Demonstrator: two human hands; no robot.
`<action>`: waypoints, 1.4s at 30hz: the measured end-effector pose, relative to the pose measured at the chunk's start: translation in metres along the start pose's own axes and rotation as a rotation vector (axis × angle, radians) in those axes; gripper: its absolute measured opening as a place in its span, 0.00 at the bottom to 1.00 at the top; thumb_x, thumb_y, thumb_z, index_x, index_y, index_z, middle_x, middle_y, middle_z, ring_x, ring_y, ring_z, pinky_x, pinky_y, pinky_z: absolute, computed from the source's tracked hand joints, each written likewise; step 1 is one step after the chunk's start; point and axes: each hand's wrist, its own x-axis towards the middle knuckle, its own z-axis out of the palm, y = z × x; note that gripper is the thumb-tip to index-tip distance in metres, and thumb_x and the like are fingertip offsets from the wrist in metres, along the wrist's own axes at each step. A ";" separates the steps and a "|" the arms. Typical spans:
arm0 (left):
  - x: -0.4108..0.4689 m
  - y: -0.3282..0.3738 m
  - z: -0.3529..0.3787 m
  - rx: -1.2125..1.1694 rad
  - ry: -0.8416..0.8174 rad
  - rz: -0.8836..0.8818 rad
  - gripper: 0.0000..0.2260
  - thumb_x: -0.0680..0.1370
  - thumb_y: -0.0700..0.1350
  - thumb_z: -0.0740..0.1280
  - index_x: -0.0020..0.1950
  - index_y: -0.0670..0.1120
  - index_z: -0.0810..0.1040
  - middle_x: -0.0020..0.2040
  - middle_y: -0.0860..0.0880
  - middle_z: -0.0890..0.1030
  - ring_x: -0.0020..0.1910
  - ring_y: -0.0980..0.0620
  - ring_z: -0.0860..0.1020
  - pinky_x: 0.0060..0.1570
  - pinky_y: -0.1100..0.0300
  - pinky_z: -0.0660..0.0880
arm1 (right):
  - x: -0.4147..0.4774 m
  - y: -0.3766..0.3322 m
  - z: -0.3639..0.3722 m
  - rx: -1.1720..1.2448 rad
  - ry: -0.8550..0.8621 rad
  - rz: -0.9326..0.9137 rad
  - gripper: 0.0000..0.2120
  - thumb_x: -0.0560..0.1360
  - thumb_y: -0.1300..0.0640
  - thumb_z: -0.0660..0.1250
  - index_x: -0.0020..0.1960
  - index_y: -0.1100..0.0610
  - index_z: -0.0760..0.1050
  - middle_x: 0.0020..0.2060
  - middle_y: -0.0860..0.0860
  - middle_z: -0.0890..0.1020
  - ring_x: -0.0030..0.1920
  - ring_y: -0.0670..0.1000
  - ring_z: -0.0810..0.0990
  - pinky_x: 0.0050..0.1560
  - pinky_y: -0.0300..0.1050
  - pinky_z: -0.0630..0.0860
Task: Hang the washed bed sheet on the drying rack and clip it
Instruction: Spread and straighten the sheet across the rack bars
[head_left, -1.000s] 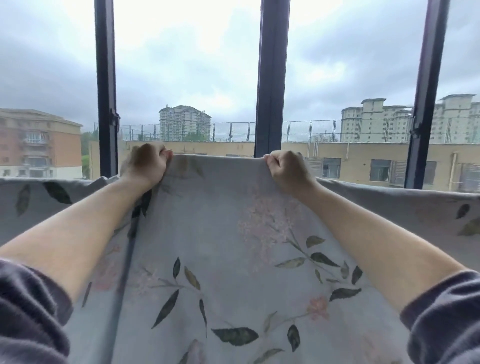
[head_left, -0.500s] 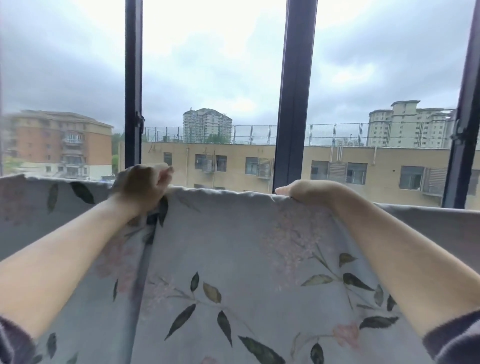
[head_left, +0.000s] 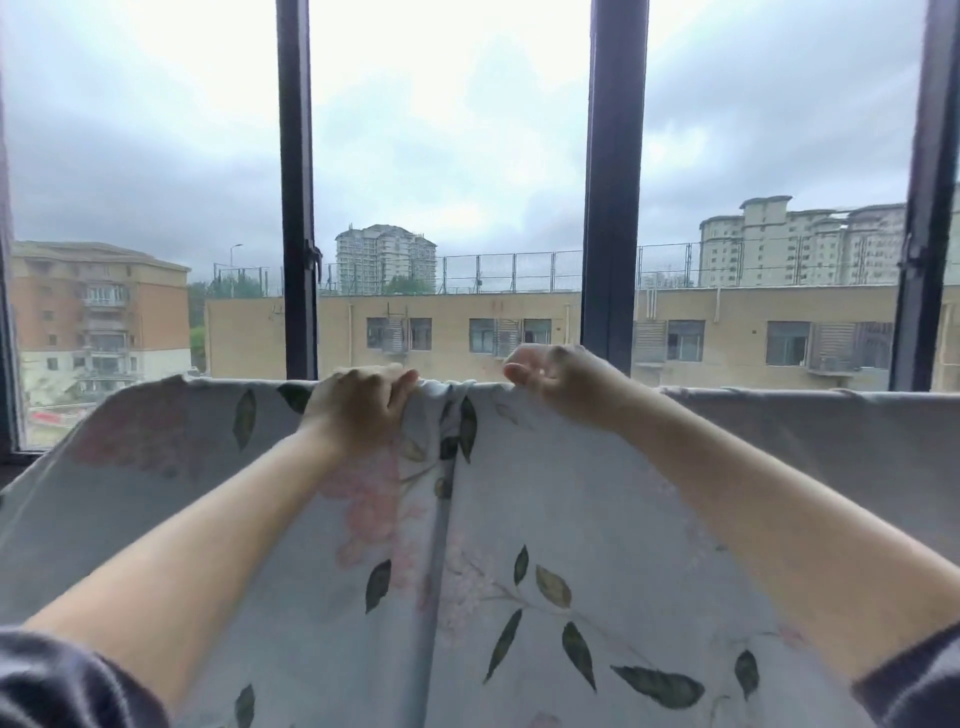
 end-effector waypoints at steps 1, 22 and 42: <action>0.000 -0.015 -0.003 -0.049 -0.024 0.033 0.13 0.82 0.52 0.53 0.43 0.49 0.72 0.33 0.53 0.75 0.34 0.51 0.76 0.32 0.61 0.69 | 0.008 -0.022 0.013 0.028 -0.030 -0.031 0.11 0.80 0.46 0.57 0.53 0.49 0.76 0.40 0.45 0.79 0.43 0.50 0.78 0.45 0.45 0.75; 0.051 -0.148 -0.030 -0.104 -0.419 -0.418 0.14 0.79 0.49 0.63 0.50 0.40 0.82 0.51 0.42 0.81 0.44 0.46 0.77 0.48 0.56 0.74 | 0.059 -0.098 0.050 0.055 -0.120 0.144 0.22 0.81 0.44 0.55 0.38 0.59 0.74 0.33 0.51 0.77 0.36 0.50 0.73 0.38 0.45 0.67; 0.035 -0.167 -0.036 -0.189 -0.528 -0.398 0.29 0.79 0.63 0.50 0.67 0.44 0.73 0.70 0.44 0.70 0.67 0.44 0.69 0.69 0.48 0.63 | 0.112 -0.104 0.069 0.090 -0.348 0.486 0.32 0.77 0.36 0.55 0.73 0.57 0.64 0.73 0.53 0.65 0.72 0.54 0.63 0.74 0.53 0.56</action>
